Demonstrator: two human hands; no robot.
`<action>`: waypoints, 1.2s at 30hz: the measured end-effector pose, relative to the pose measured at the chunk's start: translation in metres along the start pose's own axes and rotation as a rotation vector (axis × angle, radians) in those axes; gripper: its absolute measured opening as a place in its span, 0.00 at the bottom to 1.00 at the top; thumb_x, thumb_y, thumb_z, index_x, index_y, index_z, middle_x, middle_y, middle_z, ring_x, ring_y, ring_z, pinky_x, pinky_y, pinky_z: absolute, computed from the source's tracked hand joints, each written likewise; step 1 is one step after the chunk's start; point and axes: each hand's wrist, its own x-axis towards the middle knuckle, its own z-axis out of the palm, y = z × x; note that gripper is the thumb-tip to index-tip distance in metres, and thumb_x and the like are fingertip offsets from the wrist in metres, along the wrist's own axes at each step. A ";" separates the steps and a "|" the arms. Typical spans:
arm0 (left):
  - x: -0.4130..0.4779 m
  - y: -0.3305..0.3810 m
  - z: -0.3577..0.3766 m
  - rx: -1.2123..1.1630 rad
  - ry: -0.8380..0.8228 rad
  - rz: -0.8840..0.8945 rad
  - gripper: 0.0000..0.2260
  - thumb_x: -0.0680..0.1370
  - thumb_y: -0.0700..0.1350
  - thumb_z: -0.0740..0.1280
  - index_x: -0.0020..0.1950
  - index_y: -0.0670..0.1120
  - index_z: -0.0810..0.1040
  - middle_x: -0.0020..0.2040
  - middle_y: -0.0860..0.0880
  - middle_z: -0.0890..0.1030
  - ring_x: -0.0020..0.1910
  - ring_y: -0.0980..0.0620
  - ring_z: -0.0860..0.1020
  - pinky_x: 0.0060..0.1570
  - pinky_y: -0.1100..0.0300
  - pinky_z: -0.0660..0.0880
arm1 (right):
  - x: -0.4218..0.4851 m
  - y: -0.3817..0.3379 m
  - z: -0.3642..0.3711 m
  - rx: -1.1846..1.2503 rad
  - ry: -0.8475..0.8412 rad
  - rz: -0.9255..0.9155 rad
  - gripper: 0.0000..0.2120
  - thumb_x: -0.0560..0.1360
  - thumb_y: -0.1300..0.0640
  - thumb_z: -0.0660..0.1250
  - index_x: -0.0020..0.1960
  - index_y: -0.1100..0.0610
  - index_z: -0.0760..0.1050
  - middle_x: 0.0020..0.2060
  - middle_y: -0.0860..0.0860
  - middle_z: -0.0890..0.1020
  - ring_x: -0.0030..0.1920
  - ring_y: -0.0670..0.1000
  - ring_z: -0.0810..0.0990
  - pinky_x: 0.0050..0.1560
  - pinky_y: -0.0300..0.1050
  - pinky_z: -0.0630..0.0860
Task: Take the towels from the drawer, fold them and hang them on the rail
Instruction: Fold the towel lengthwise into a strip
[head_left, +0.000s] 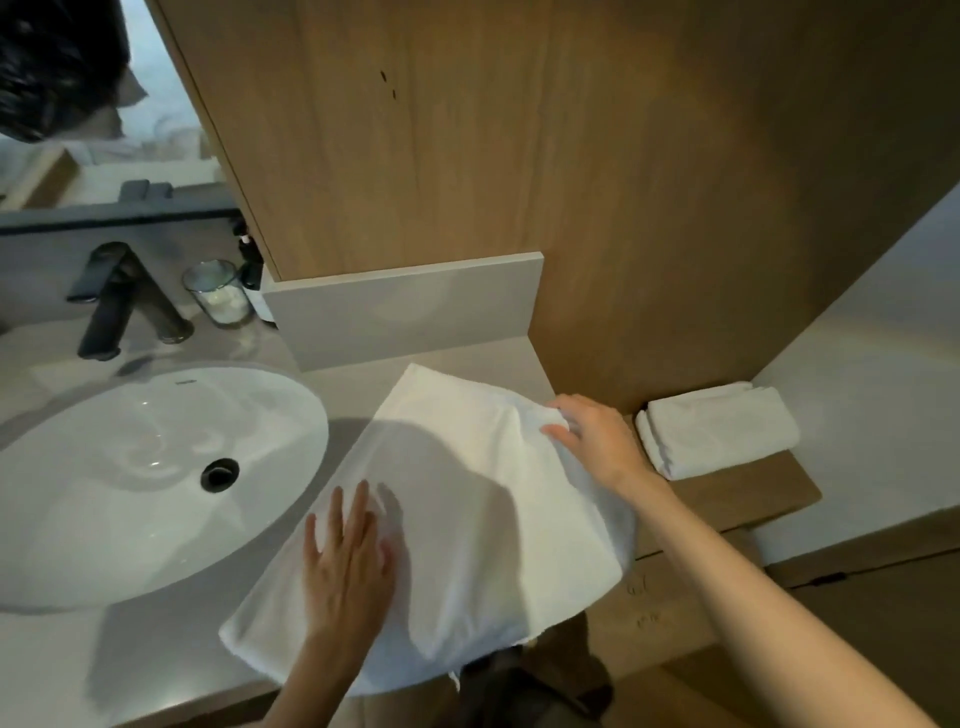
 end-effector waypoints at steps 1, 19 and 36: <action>-0.006 -0.001 -0.002 0.022 -0.014 0.013 0.21 0.73 0.46 0.54 0.55 0.36 0.79 0.62 0.40 0.78 0.57 0.37 0.76 0.53 0.42 0.69 | 0.012 -0.009 0.002 -0.037 -0.001 -0.032 0.07 0.79 0.51 0.66 0.55 0.53 0.77 0.48 0.49 0.80 0.49 0.55 0.77 0.48 0.50 0.68; 0.049 0.030 -0.036 -0.023 -0.168 -0.071 0.08 0.78 0.47 0.64 0.54 0.47 0.76 0.46 0.50 0.76 0.40 0.53 0.74 0.38 0.60 0.68 | 0.013 0.004 0.040 0.051 0.083 0.396 0.22 0.79 0.49 0.63 0.71 0.53 0.67 0.69 0.54 0.68 0.67 0.58 0.61 0.68 0.53 0.60; 0.200 0.113 0.009 -0.422 -0.297 0.356 0.14 0.82 0.45 0.60 0.67 0.47 0.74 0.66 0.48 0.76 0.61 0.46 0.73 0.63 0.54 0.71 | 0.033 0.037 0.047 0.675 0.206 0.723 0.09 0.70 0.58 0.74 0.48 0.55 0.77 0.36 0.49 0.77 0.41 0.52 0.77 0.44 0.41 0.70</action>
